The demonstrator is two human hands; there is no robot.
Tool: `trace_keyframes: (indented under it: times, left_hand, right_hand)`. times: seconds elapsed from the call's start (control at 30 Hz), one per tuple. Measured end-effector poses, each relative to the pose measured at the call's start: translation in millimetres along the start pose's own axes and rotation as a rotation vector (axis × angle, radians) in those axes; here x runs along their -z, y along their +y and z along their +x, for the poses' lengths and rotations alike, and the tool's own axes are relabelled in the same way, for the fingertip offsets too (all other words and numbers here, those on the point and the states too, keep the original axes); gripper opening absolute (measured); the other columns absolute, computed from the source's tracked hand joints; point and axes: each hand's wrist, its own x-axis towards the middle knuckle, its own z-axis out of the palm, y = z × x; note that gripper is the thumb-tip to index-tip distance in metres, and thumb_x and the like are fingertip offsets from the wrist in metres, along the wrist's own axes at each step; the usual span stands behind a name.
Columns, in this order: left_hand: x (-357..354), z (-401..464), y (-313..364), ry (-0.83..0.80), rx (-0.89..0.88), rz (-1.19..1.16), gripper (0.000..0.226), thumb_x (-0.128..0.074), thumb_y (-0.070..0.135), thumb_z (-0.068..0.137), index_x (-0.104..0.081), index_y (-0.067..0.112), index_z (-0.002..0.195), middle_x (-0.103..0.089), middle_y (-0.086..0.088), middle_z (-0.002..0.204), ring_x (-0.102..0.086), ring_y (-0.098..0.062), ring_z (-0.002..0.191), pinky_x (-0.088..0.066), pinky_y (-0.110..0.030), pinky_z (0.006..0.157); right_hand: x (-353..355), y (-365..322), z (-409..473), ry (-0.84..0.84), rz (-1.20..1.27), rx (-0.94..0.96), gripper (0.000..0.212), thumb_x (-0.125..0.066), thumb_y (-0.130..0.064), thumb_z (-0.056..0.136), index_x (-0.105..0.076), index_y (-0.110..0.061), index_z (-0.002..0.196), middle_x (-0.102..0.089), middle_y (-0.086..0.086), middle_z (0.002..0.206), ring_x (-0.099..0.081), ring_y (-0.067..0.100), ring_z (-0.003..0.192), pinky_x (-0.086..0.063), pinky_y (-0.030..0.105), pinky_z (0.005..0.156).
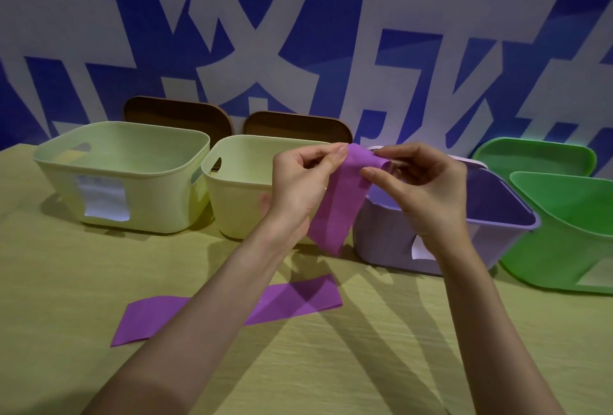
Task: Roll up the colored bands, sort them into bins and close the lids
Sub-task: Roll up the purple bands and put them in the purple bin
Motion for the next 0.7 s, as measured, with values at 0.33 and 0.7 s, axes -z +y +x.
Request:
trace_keyframes:
  times: [0.33,0.7]
  left_hand:
    - [-6,-1,-6,0.041,-0.128,0.018,0.011,-0.075,0.009,0.079,-0.072,0.018,0.082,-0.070,0.002,0.076,-0.061,-0.012,0.075,-0.052,-0.022,0.068]
    - [10,8,-13,-0.094,-0.619,0.705,0.032,-0.069,0.030,0.085,-0.063,0.017,0.113,-0.050,0.011,0.082,-0.045,-0.004,0.077,-0.041,-0.016,0.070]
  right_hand:
    - [-2,2,0,0.047,0.045,-0.054,0.020,-0.077,-0.009,0.078,-0.071,-0.019,0.093,-0.072,0.002,0.089,-0.068,0.020,0.083,-0.057,0.025,0.077]
    - [-2,1,-1,0.072,0.136,-0.194,0.016,-0.074,-0.005,0.079,-0.072,-0.013,0.093,-0.073,0.000,0.086,-0.070,0.008,0.082,-0.056,0.019,0.073]
